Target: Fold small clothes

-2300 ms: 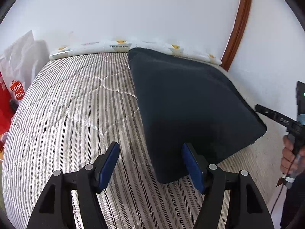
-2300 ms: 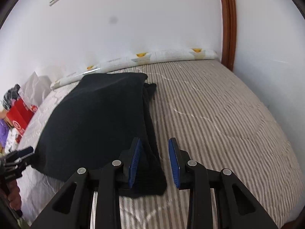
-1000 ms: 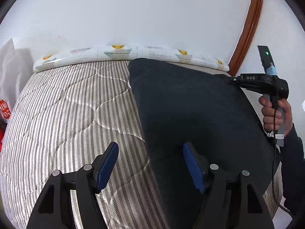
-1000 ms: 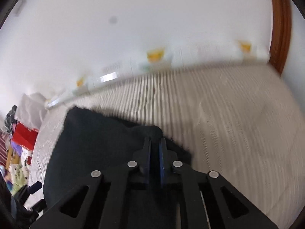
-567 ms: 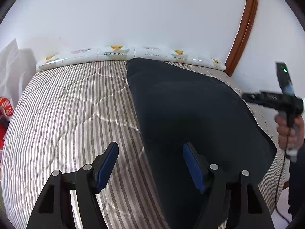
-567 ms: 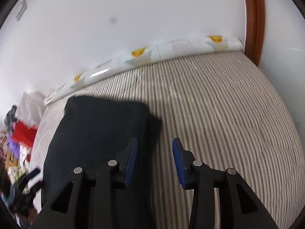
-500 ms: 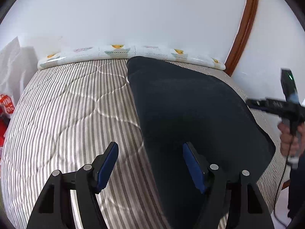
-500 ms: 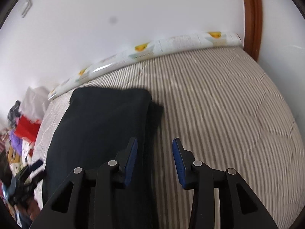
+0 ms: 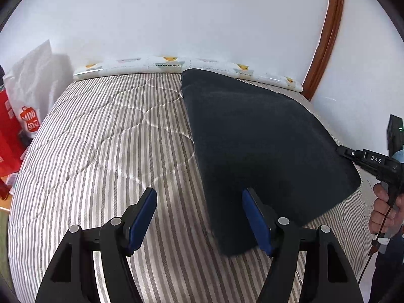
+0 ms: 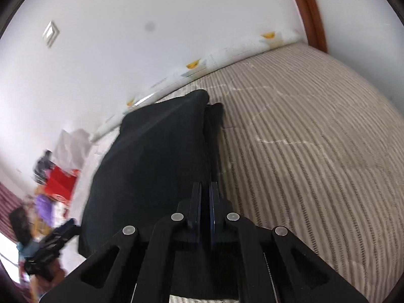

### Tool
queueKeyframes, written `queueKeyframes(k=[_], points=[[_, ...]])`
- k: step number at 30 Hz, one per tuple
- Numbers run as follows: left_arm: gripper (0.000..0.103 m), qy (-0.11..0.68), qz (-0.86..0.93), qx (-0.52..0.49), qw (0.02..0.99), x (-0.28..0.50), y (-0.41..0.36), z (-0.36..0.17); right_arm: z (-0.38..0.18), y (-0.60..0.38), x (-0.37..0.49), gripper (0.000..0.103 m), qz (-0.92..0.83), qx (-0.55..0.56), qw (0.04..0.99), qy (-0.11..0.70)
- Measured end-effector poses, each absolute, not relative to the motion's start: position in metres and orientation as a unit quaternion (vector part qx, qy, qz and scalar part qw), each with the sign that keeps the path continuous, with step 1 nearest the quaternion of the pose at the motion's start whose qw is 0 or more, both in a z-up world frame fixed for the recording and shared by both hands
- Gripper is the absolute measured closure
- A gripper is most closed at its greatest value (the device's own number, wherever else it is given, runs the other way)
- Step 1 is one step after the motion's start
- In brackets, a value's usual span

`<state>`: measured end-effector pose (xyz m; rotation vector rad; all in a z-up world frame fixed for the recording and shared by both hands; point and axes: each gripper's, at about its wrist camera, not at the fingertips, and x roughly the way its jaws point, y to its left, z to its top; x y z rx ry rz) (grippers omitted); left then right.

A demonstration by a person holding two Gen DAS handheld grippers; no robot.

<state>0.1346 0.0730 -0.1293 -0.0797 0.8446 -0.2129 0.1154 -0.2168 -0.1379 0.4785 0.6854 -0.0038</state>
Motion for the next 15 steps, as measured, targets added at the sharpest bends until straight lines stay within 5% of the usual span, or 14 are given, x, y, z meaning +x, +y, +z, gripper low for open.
queueKeyframes(k=[5, 13, 14, 15], points=[[0.035, 0.411, -0.084, -0.036, 0.907, 0.118, 0.070, -0.126, -0.122, -0.194, 0.093, 0.093, -0.052, 0.178, 0.936, 0.298], [0.029, 0.391, -0.060, -0.046, 0.917, 0.079, 0.069, -0.094, -0.126, -0.165, 0.068, 0.077, -0.095, 0.099, 0.918, 0.372], [0.027, 0.386, -0.055, -0.048, 0.919, 0.073, 0.069, -0.088, -0.112, -0.166, 0.048, 0.072, -0.087, 0.115, 0.924, 0.355], [0.026, 0.382, -0.052, -0.050, 0.921, 0.067, 0.070, -0.083, -0.112, -0.166, 0.048, 0.050, -0.087, 0.115, 0.924, 0.355]])
